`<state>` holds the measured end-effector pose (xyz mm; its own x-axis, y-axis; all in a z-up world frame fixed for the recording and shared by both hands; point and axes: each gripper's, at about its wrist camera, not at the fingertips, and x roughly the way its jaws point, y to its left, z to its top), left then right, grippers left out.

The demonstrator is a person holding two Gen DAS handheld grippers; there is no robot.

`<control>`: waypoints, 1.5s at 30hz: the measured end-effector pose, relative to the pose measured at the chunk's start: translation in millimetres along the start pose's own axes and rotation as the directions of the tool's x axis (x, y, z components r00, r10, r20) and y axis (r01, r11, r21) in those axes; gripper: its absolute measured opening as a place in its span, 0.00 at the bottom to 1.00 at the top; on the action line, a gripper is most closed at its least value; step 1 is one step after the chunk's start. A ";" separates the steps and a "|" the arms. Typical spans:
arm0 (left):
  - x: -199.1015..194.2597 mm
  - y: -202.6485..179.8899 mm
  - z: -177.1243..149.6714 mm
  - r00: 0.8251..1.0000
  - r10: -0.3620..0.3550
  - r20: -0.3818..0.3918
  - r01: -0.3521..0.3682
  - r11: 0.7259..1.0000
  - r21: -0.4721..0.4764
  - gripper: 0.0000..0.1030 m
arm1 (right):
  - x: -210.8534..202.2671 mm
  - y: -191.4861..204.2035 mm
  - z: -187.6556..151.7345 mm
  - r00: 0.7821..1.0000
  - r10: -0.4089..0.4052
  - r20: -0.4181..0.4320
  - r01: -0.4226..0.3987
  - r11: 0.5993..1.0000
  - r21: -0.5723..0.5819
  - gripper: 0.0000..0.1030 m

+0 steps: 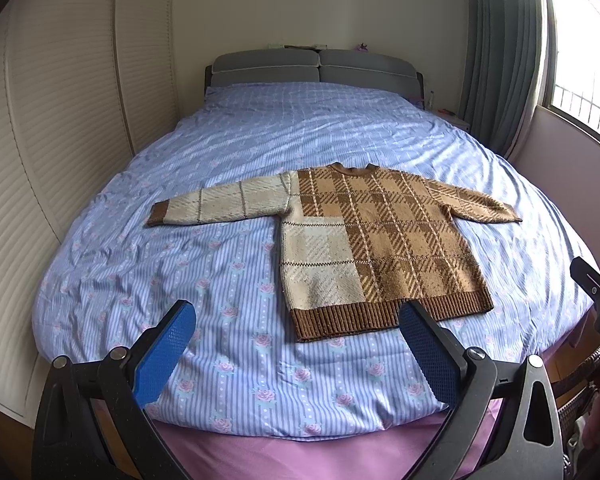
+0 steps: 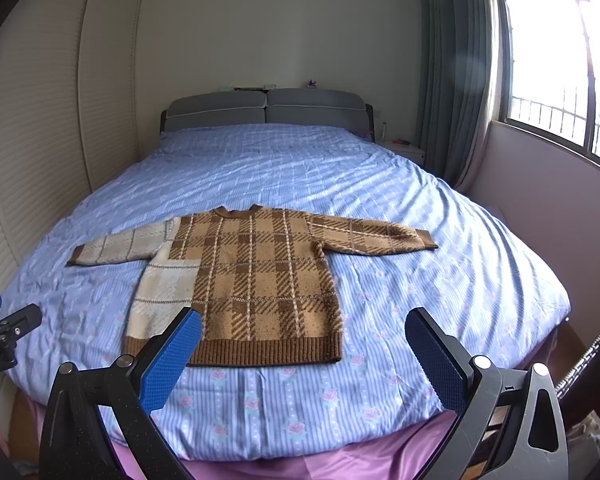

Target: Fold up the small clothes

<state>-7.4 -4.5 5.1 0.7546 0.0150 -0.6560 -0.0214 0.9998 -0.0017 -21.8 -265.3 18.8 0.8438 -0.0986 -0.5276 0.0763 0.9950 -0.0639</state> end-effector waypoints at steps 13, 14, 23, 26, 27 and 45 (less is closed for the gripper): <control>-0.9 0.0 -3.8 1.000 -0.001 0.004 0.001 1.000 -0.003 1.00 | -0.4 -0.8 -0.1 1.000 0.003 0.001 -0.003 1.000 0.005 0.99; -0.8 0.2 -4.2 1.000 -0.001 0.004 0.001 1.000 -0.003 1.00 | -0.5 -1.0 -0.1 1.000 0.004 0.001 -0.004 1.000 0.005 0.99; -0.3 1.5 -6.5 1.000 0.002 0.002 -0.002 1.000 -0.006 1.00 | -1.3 -0.5 -0.9 1.000 -0.002 0.005 0.002 1.000 0.006 0.99; 0.0 1.5 -6.3 1.000 0.001 0.001 -0.001 1.000 -0.006 1.00 | -1.1 -0.8 -0.7 1.000 -0.003 0.004 0.003 1.000 0.006 0.99; 0.2 1.7 -6.3 1.000 0.002 0.001 -0.002 1.000 -0.006 1.00 | -0.9 -0.7 -0.7 1.000 -0.003 0.002 0.003 1.000 0.007 0.99; 12.3 -9.0 3.7 1.000 -0.003 0.012 0.003 1.000 -0.017 1.00 | 6.7 -10.1 3.0 1.000 -0.021 0.011 0.021 0.999 0.024 0.99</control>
<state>4.4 -13.3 -0.1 0.7626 0.0119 -0.6467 -0.0297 0.9994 -0.0166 -15.4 -276.0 18.5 0.8479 -0.1194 -0.5166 0.1067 0.9928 -0.0544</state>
